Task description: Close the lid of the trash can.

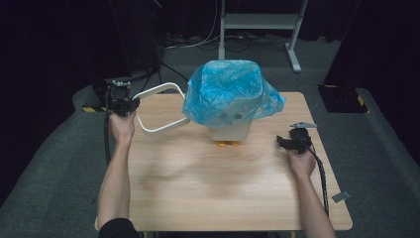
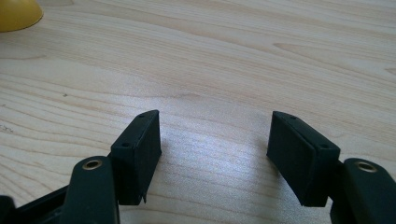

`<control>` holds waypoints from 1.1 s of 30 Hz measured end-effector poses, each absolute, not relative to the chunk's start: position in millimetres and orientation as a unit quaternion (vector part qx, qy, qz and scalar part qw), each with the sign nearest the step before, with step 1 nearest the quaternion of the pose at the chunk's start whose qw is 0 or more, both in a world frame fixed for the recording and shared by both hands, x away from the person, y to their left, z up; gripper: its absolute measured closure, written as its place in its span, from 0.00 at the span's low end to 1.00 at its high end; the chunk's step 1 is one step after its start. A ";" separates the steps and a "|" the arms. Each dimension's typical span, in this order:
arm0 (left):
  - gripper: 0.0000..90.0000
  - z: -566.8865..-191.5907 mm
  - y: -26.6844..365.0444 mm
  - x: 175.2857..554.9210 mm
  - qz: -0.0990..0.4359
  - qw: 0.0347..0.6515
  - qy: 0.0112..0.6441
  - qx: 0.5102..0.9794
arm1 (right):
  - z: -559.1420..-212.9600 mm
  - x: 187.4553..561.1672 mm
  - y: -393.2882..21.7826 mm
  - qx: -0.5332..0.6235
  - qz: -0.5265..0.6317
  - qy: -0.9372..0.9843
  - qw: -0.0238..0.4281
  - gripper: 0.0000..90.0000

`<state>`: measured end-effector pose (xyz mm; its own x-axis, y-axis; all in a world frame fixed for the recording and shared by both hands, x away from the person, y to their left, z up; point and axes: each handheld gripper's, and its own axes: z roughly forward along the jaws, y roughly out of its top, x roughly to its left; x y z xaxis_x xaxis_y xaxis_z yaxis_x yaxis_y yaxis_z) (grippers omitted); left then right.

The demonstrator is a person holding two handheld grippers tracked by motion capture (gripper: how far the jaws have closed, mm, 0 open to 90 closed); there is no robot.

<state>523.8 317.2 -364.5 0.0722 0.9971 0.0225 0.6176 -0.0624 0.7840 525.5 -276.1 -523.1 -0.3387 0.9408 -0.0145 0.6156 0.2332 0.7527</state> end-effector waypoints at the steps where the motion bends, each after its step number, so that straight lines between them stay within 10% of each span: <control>1: 0.89 -364.5 317.2 523.8 0.304 0.312 0.609 0.662 | -523.1 525.5 -276.1 0.521 0.334 0.747 0.243 0.38; 33: 0.89 -345.6 337.4 522.9 0.294 0.330 0.634 0.635 | -523.2 525.2 -275.9 0.520 0.334 0.747 0.243 0.38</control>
<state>522.9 337.4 -345.6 0.0227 0.9988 -0.0442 0.6108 0.0212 0.7915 525.2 -275.9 -523.2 -0.3411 0.9399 -0.0160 0.6144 0.2358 0.7529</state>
